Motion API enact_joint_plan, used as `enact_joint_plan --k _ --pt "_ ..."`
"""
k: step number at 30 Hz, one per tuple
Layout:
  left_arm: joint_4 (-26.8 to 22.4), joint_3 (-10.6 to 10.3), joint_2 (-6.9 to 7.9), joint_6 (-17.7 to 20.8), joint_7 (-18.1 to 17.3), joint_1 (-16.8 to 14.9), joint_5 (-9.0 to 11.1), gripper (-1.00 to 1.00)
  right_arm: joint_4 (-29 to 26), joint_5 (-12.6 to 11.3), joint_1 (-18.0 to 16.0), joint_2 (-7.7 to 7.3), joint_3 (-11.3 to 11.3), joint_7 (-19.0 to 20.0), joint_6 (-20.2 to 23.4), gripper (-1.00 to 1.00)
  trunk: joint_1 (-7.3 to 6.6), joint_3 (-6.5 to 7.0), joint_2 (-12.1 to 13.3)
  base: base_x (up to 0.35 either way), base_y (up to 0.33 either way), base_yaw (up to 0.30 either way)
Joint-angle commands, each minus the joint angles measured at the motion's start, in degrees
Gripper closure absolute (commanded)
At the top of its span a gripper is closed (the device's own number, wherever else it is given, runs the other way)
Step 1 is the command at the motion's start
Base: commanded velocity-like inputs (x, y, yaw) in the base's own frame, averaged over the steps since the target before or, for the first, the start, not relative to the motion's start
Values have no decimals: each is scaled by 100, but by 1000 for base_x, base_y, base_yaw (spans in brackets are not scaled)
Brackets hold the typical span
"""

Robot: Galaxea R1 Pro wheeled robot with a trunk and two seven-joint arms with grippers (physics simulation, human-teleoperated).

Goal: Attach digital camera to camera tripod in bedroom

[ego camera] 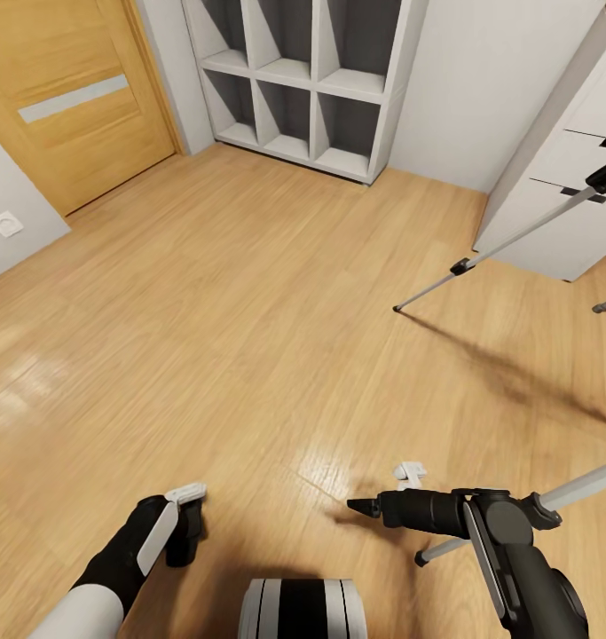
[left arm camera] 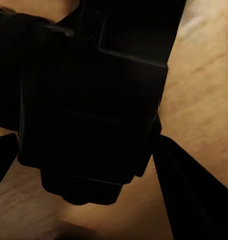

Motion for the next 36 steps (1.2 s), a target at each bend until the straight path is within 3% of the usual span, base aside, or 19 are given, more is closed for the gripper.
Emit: enact_joint_plan --k 1,5,6,10,17,23,36 --pt "-38 -8 -5 26 33 -2 46 100 -5 60 -3 1 -6 60 20 -100 -1 -4 -2 0 0 0" --pt "-294 -80 -74 85 38 -1 49 100 -5 60 -3 1 -6 60 20 -100 -1 -4 -2 0 0 0" --pt "-3055 -375 -646 1780 101 30 65 100 -6 60 -3 1 -8 64 20 -100 -1 -4 -2 0 0 0" --pt "-3700 -521 -654 1855 101 25 76 100 -11 57 -3 1 -7 67 20 -100 -1 -4 -2 0 0 0" --pt "-3972 -857 -680 1929 101 26 99 100 -13 60 -3 1 -6 68 20 -100 -1 -4 -2 0 0 0" --pt "-4012 -1110 -851 1939 101 25 93 100 -14 58 -3 1 -7 68 20 -100 -1 -4 -2 0 0 0" --pt "-4015 -1138 -875 1940 101 21 81 100 -14 58 -3 1 -6 69 20 -100 -4 19 0 0 0 0"
